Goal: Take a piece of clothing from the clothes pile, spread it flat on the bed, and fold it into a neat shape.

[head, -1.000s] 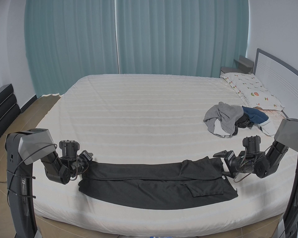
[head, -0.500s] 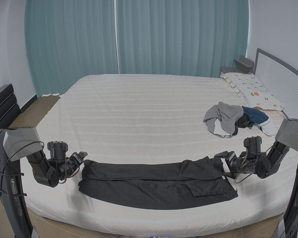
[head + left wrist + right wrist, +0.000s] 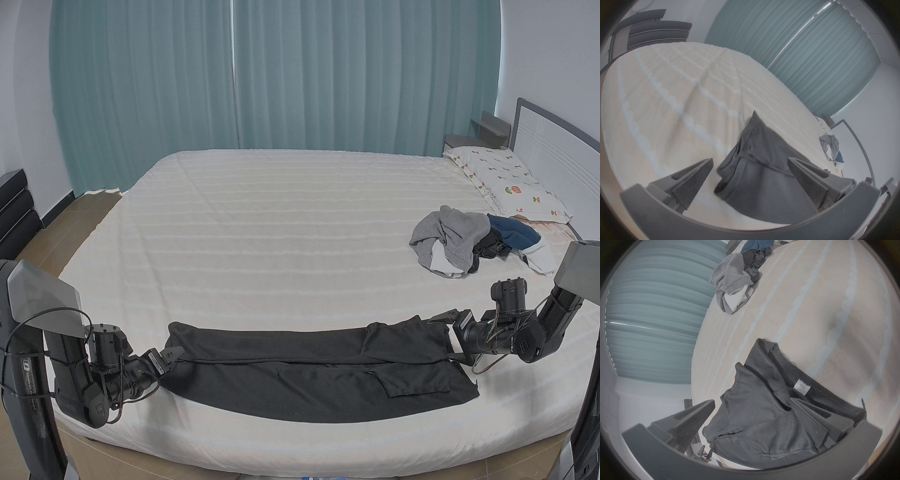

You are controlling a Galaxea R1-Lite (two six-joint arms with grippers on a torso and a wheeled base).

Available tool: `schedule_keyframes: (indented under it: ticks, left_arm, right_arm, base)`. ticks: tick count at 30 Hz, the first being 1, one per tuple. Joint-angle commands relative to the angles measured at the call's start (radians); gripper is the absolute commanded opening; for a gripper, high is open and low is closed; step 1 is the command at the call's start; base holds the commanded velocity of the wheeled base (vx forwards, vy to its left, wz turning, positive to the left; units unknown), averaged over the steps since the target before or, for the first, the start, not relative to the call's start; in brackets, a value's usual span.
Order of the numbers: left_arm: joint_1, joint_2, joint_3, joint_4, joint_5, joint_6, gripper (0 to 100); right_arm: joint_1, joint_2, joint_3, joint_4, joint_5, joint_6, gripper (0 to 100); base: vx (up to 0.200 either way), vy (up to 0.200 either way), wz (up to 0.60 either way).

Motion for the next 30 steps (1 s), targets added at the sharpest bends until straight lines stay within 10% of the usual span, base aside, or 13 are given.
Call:
schedule_keyframes:
  ticks: [1, 12, 13, 30]
  left_arm:
    - [-0.017, 0.043, 0.039, -0.010, 0.006, 0.008, 100]
    - [-0.014, 0.101, -0.007, -0.010, 0.015, 0.008, 100]
    - [-0.013, 0.101, -0.002, -0.010, 0.015, 0.008, 0]
    - [-0.011, 0.029, 0.186, -0.039, 0.098, 0.011, 0]
  right_arm:
    - [0.000, 0.000, 0.006, -0.001, 0.003, -0.001, 100]
    - [0.000, -0.002, 0.008, -0.001, 0.003, -0.001, 100]
    - [0.000, -0.002, 0.008, -0.001, 0.003, -0.001, 100]
    - [0.008, 0.003, 0.048, -0.071, 0.003, -0.001, 100]
  base:
    - [0.000, 0.000, 0.00]
    - [0.000, 0.000, 0.00]
    - [0.000, 0.000, 0.00]
    - [0.000, 0.000, 0.00]
